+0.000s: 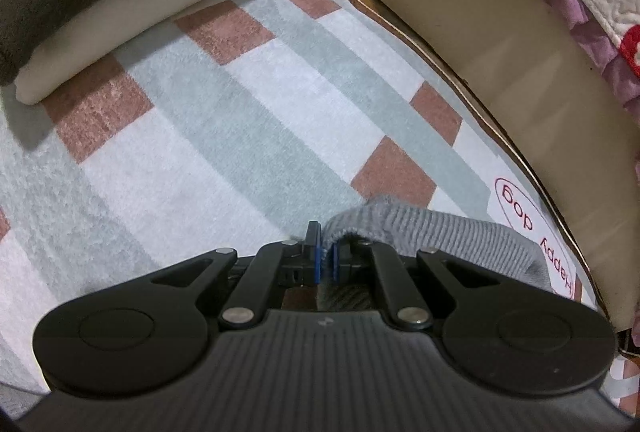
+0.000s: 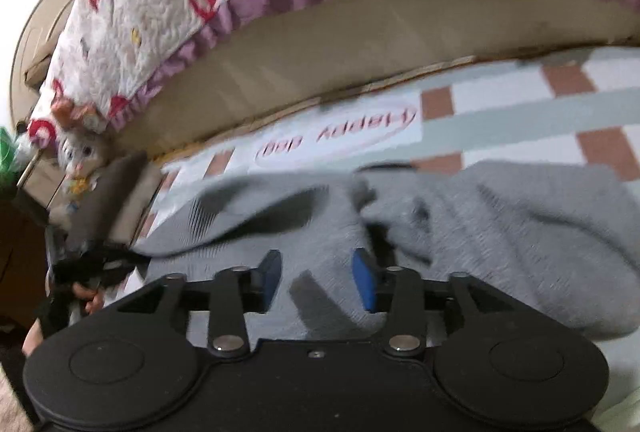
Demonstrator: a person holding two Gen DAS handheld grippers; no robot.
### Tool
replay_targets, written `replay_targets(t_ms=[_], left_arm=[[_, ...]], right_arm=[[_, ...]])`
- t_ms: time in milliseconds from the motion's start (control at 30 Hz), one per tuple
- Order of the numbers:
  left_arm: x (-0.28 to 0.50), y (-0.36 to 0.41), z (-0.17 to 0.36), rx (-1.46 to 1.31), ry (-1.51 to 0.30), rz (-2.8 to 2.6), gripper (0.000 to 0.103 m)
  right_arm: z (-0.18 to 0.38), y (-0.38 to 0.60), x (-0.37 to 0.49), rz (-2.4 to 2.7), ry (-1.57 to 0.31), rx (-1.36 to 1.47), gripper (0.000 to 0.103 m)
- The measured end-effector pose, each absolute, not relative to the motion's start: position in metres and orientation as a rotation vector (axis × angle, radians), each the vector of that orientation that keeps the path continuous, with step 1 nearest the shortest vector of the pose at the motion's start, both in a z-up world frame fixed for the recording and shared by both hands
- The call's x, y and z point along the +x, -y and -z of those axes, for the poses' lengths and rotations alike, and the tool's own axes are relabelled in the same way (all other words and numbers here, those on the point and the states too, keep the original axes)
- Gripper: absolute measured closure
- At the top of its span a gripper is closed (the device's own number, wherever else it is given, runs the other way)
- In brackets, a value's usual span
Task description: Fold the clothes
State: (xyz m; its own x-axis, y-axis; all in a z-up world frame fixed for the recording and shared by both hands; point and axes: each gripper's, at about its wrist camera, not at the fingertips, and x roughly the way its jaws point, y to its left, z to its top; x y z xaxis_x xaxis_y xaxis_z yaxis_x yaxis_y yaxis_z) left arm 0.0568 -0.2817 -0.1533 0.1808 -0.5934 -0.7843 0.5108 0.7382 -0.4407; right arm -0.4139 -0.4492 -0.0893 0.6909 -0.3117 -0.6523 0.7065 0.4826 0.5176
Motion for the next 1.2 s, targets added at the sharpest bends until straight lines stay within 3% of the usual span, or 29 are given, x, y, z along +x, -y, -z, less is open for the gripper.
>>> replay_targets(t_ms=[67, 167, 200, 233, 267, 500, 733, 800, 833, 900, 1000, 1067, 1200], left_arm=[[0.056, 0.285, 0.154, -0.063, -1.138, 0.789, 0.099], [0.047, 0.294, 0.146, 0.056, -1.037, 0.793, 0.100], [0.044, 0.297, 0.142, 0.099, -0.997, 0.790, 0.100], [0.041, 0.299, 0.139, 0.118, -0.971, 0.792, 0.100], [0.040, 0.300, 0.135, 0.113, -0.958, 0.800, 0.100], [0.037, 0.296, 0.075, 0.055, -0.795, 0.884, 0.100], [0.035, 0.372, -0.013, 0.094, -0.648, 1.044, 0.100], [0.026, 0.401, -0.026, 0.033, -0.622, 1.065, 0.096], [0.022, 0.415, -0.032, -0.001, -0.609, 1.075, 0.080], [0.006, 0.439, -0.029, 0.000, -0.648, 1.101, 0.042], [-0.025, 0.447, -0.007, 0.115, -0.698, 1.159, 0.042], [-0.043, 0.432, 0.019, 0.188, -0.738, 1.203, 0.042], [-0.061, 0.372, 0.073, 0.284, -0.895, 1.207, 0.042]], right_arm=[[0.096, 0.447, -0.401, 0.638, -0.592, 0.847, 0.030], [0.115, 0.439, -0.369, 0.668, -0.790, 0.734, 0.029], [0.121, 0.433, -0.358, 0.688, -0.852, 0.660, 0.033], [0.120, 0.428, -0.352, 0.680, -0.871, 0.599, 0.060], [0.113, 0.420, -0.350, 0.660, -0.845, 0.542, 0.078], [0.028, 0.420, -0.379, 0.739, -0.511, 0.319, 0.088], [-0.034, 0.545, -0.375, 0.944, -0.465, 0.120, 0.091], [-0.036, 0.587, -0.371, 1.065, -0.518, 0.068, 0.091], [-0.031, 0.604, -0.370, 1.111, -0.547, 0.080, 0.089], [-0.018, 0.633, -0.370, 1.223, -0.604, 0.115, 0.075], [0.009, 0.622, -0.381, 1.374, -0.603, 0.125, 0.066], [0.027, 0.594, -0.400, 1.319, -0.532, 0.223, 0.051], [0.070, 0.561, -0.422, 1.125, -0.562, 0.482, 0.050]])
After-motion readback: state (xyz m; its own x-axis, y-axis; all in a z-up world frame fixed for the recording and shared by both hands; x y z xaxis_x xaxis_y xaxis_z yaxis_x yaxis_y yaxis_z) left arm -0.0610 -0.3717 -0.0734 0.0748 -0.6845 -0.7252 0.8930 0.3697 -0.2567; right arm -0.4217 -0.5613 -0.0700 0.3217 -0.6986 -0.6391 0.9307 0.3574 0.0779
